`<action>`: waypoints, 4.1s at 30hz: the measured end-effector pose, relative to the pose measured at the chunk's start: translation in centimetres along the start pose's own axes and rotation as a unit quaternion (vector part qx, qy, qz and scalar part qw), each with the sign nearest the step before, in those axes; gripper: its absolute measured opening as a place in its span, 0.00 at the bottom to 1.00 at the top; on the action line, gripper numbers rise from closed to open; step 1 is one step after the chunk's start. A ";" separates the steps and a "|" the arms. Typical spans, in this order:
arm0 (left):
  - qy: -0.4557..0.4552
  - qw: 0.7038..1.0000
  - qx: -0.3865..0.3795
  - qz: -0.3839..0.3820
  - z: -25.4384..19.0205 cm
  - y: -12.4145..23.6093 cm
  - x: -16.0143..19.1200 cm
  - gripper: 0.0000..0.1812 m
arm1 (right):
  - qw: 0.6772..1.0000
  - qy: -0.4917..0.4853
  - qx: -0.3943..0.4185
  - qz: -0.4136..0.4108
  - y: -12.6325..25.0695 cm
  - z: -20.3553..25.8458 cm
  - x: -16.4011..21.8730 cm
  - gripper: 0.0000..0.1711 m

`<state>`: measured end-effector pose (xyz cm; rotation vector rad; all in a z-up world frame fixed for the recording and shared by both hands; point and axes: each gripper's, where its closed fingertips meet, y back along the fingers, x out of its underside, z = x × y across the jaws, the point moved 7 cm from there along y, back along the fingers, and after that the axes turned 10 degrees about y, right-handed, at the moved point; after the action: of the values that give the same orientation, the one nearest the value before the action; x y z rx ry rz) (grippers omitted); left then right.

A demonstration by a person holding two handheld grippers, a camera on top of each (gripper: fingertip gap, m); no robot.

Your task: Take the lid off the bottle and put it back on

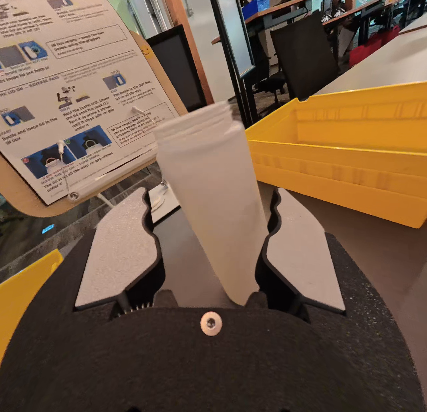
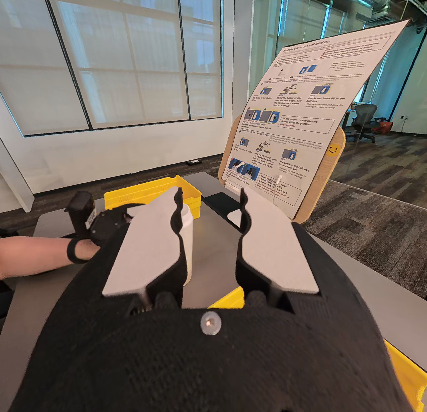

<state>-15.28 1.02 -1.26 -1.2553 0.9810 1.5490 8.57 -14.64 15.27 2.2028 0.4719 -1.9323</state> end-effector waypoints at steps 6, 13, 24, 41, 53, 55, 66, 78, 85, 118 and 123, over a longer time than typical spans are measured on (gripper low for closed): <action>0.039 0.999 0.000 0.022 2.3 4.3 -2.7 0.53 | 1.000 -0.002 0.004 0.003 0.4 -0.1 0.0 0.28; 0.167 0.984 -0.040 0.046 12.2 9.0 -6.0 0.45 | 1.000 -0.013 0.001 0.012 -0.1 -0.3 0.5 0.28; 0.155 0.914 -0.031 0.372 22.0 4.3 8.0 0.52 | 0.999 -0.008 -0.009 0.051 -1.1 0.0 1.5 0.28; 0.141 0.901 0.020 0.410 22.3 1.7 13.7 0.39 | 0.957 -0.005 -0.173 0.234 -13.6 8.5 10.8 0.43; 0.118 0.934 -0.019 0.337 23.5 5.1 6.2 0.39 | 0.948 0.012 -0.174 0.267 -15.3 9.8 13.1 0.39; 0.115 0.947 -0.005 0.301 22.8 5.4 2.5 0.39 | 0.948 0.011 -0.175 0.266 -15.4 9.8 13.1 0.39; 0.046 0.925 0.248 0.283 6.3 0.0 -10.0 0.39 | 0.949 0.002 -0.176 0.262 -15.4 9.7 13.2 0.39; -0.018 0.896 0.233 0.377 3.4 -3.6 -9.2 0.39 | 0.948 0.012 -0.173 0.268 -15.4 9.6 13.3 0.38; -0.015 0.910 0.220 0.350 3.9 -2.9 -9.1 0.39 | 0.941 0.021 -0.174 0.288 -15.5 9.7 13.9 0.33; 0.132 0.973 0.094 0.163 3.1 -1.2 -0.7 0.66 | 0.980 0.032 -0.150 0.126 -15.6 9.0 9.7 0.44; 0.126 0.984 0.045 0.116 2.1 -3.3 2.9 0.65 | 0.984 -0.013 -0.131 0.116 -16.7 9.4 10.5 0.47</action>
<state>-12.97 4.41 -3.93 -1.3328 1.3861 1.5246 -4.88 -0.91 4.83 1.9672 0.4183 -1.6732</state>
